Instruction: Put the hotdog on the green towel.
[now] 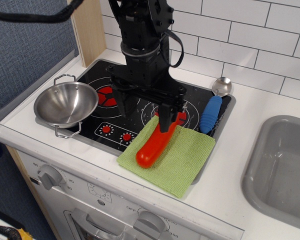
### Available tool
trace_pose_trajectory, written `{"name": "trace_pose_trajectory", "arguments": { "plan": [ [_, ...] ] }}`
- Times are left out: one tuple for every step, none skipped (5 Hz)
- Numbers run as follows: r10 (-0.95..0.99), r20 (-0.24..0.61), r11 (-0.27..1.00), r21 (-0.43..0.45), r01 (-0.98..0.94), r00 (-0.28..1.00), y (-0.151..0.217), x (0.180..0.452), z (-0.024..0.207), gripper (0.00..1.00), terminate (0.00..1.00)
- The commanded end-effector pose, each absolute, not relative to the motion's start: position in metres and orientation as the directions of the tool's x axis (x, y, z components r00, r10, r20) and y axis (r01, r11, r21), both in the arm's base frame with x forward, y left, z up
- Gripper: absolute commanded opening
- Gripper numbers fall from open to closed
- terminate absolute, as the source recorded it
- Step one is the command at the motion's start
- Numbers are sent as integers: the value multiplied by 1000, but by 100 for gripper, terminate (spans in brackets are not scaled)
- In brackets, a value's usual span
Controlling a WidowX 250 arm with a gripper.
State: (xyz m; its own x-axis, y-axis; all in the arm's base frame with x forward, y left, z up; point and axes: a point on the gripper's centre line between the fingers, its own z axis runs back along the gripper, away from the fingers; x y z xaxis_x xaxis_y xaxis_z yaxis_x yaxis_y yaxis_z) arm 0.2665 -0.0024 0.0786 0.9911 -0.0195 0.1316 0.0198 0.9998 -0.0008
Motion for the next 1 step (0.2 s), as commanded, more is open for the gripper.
{"name": "trace_pose_trajectory", "arguments": {
  "plan": [
    [-21, 164, 1000, -2, 22, 986, 8, 266, 87, 100, 100]
  ]
}}
